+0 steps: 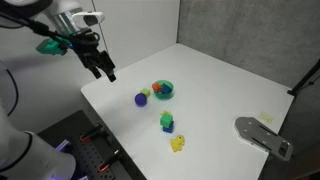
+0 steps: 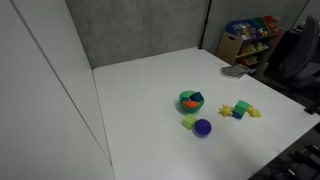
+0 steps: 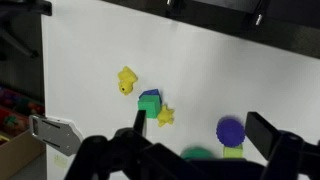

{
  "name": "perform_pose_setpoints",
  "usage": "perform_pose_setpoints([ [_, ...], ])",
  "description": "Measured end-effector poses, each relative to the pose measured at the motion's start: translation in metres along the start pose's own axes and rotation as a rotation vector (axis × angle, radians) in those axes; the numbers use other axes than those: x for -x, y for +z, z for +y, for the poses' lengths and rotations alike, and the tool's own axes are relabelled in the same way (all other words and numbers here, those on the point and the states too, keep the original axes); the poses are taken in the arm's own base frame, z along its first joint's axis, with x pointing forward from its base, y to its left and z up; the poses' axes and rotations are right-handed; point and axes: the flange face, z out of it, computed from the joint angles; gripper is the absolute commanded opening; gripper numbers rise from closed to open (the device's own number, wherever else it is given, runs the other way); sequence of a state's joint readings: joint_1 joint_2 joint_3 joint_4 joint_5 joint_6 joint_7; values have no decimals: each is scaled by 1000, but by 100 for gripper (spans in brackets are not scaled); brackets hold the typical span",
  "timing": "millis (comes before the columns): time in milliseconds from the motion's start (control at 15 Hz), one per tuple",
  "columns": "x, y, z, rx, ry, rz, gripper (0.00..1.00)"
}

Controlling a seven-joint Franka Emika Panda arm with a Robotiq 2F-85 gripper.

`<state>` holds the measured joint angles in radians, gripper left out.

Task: Pick up the purple ball and move it to the right near the stacked blocks

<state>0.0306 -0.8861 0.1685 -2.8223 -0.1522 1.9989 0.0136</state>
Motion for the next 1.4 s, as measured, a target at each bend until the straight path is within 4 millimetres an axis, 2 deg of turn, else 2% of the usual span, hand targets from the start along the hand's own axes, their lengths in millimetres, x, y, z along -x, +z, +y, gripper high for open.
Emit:
perform_pose_setpoints([
  [467,0,5,-1,-2,-3,-13,100],
  [800,-13,-11,-2,-5,-13,17,100],
  [1133,-43,-28,-7,-28,-30,37,100],
  [1400,-81,-50,-7,-61,-26,52,100],
])
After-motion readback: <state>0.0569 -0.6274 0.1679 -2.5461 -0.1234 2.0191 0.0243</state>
